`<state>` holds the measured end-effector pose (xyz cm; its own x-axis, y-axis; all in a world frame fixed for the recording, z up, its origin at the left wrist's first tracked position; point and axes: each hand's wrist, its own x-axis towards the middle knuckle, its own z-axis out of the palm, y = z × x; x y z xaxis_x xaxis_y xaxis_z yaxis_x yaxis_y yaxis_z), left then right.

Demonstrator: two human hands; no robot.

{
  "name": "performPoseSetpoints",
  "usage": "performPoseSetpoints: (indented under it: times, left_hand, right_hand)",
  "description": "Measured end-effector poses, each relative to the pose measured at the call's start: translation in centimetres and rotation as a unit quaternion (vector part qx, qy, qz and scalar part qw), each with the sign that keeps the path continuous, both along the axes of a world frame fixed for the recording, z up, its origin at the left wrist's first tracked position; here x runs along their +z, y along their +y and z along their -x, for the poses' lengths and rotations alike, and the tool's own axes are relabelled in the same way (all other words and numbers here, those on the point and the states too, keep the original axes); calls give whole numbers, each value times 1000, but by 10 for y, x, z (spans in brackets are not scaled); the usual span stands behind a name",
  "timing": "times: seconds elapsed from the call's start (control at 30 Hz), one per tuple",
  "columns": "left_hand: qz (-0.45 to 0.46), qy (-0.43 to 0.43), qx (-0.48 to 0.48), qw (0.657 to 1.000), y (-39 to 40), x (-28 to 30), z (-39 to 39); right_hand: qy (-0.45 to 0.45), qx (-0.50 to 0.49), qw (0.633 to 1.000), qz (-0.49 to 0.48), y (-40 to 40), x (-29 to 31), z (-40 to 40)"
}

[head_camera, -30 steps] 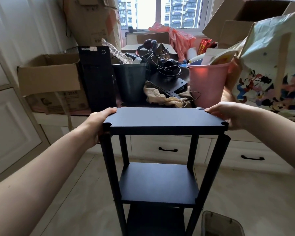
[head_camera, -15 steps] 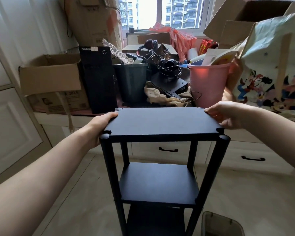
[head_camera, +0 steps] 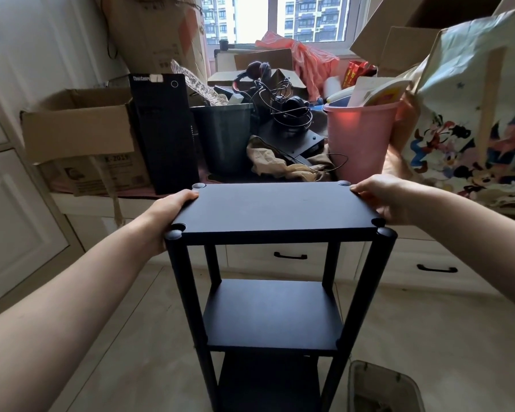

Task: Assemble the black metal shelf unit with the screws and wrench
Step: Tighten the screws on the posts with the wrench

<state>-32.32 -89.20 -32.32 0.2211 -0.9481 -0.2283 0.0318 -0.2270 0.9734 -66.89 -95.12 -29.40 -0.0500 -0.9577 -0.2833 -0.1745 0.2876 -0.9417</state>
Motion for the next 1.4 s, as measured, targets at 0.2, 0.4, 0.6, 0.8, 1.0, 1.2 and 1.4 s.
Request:
performPoseSetpoints:
  times: [0.2,0.4,0.6,0.8,1.0,1.2,1.4]
  left_hand:
    - [-5,4,1,1000,-1,-1,-2]
    - [-9,3,35,999,0,-6,0]
    - [-16,-13,38,999,3,-7,1]
    - [-22,13,32,999,3,-8,2]
    - [-24,12,35,999,1,-10,2]
    - [-22,1,36,999,-3,-13,0]
    - [-29,16,-6,999,-5,-11,-4]
  right_hand:
    - [29,1,1000,-2,-3,2,-1]
    - [-31,-2,1000,-6,-2,-4,-1]
    - [16,7,999,-42,-1,-2,-6]
    - [63,7,997,-41,-1,-3,-9]
    - [116,-1,993,-9,2,-3,-14]
    - [114,25,993,-29,2,-4,-10]
    - [82,72,990,-90,-3,5,-4]
